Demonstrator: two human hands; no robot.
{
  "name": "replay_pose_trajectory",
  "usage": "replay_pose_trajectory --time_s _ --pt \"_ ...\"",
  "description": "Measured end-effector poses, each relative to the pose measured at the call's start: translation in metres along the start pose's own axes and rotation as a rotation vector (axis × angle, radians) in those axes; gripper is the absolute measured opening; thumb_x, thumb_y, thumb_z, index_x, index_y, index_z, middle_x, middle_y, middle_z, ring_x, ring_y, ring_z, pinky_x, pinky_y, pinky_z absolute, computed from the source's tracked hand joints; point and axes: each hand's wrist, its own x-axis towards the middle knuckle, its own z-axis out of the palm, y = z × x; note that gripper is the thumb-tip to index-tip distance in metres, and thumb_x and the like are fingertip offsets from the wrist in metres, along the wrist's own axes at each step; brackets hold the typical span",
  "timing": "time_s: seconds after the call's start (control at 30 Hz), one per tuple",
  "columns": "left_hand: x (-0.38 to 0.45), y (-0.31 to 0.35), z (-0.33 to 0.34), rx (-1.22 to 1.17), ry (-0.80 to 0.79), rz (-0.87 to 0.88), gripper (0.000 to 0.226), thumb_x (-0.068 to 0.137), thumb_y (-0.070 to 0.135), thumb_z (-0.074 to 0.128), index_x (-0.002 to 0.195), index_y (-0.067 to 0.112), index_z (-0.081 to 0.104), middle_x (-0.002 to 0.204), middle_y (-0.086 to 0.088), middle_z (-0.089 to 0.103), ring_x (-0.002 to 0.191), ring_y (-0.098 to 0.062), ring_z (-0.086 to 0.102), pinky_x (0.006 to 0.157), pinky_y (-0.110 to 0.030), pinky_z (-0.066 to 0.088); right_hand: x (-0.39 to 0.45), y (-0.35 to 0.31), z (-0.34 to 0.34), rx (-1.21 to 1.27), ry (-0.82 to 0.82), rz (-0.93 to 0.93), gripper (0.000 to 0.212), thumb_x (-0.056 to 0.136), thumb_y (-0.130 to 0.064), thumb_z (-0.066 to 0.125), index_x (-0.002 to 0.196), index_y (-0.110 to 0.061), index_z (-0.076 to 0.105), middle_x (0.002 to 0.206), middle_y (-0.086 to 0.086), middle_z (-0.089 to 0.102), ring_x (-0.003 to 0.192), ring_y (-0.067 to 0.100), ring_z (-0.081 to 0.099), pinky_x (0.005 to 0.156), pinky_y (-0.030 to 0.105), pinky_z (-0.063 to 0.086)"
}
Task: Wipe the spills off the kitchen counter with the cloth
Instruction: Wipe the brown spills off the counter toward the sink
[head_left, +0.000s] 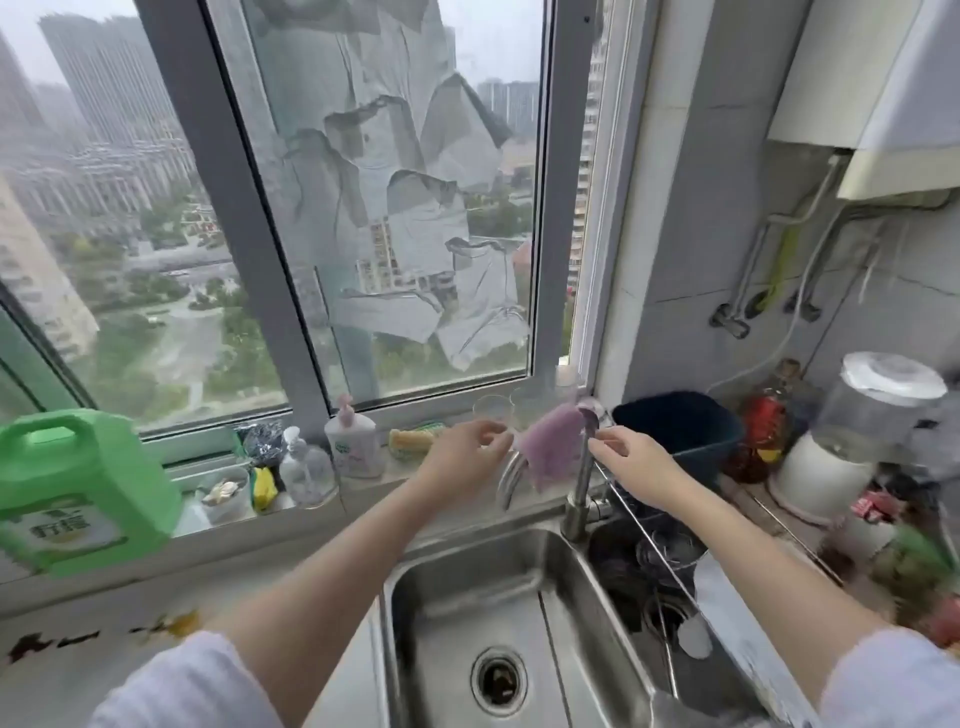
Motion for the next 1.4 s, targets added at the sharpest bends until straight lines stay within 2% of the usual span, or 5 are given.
replay_pose_trajectory --time_s 0.4,0.77,0.93,1.07,1.4 --pt "0.046 -0.010 0.039 -0.192 0.104 -0.026 0.008 0.081 0.034 0.074 0.082 0.026 0.070 0.073 0.012 0.069 0.066 0.006 0.059 0.061 -0.011 0.044 0.038 0.014 0.027 0.368 0.052 -0.106 0.019 0.090 -0.024 0.069 0.076 -0.014 0.062 0.064 -0.008 0.056 0.063 0.006 0.051 0.061 0.025 0.041" --pt "-0.089 -0.070 -0.071 -0.559 0.068 -0.096 0.006 0.093 0.020 0.054 0.090 0.019 0.059 0.082 0.005 0.056 0.075 -0.005 0.052 0.064 -0.016 0.042 -0.034 -0.102 0.118 0.524 -0.198 -0.182 0.027 0.084 -0.035 0.074 0.096 -0.014 0.061 0.088 0.011 0.066 0.087 0.035 0.067 0.075 0.058 0.057" --pt "-0.200 -0.133 -0.121 -0.799 0.043 -0.242 0.017 0.096 0.006 0.043 0.091 0.016 0.055 0.080 -0.002 0.052 0.066 -0.012 0.050 0.054 -0.022 0.042 -0.097 -0.164 0.205 0.664 -0.558 -0.152 0.072 0.069 -0.059 0.078 0.129 -0.026 0.056 0.124 0.008 0.066 0.109 0.021 0.067 0.089 0.040 0.055" --pt "-0.291 -0.191 -0.155 -0.805 0.116 -0.393 0.018 0.096 0.008 0.043 0.089 0.017 0.057 0.076 -0.002 0.054 0.063 -0.013 0.053 0.052 -0.023 0.042 -0.162 -0.214 0.291 0.774 -0.851 -0.131 0.049 0.082 -0.038 0.073 0.126 -0.017 0.066 0.124 0.016 0.066 0.114 0.031 0.064 0.093 0.041 0.051" --pt "-0.379 -0.316 -0.190 -0.595 0.303 -0.539 0.009 0.093 0.021 0.063 0.098 0.016 0.069 0.095 -0.010 0.073 0.087 -0.025 0.071 0.073 -0.046 0.058 -0.214 -0.264 0.417 0.687 -0.892 0.044 0.035 0.088 -0.015 0.072 0.122 -0.010 0.064 0.115 0.017 0.070 0.108 0.036 0.067 0.083 0.044 0.055"
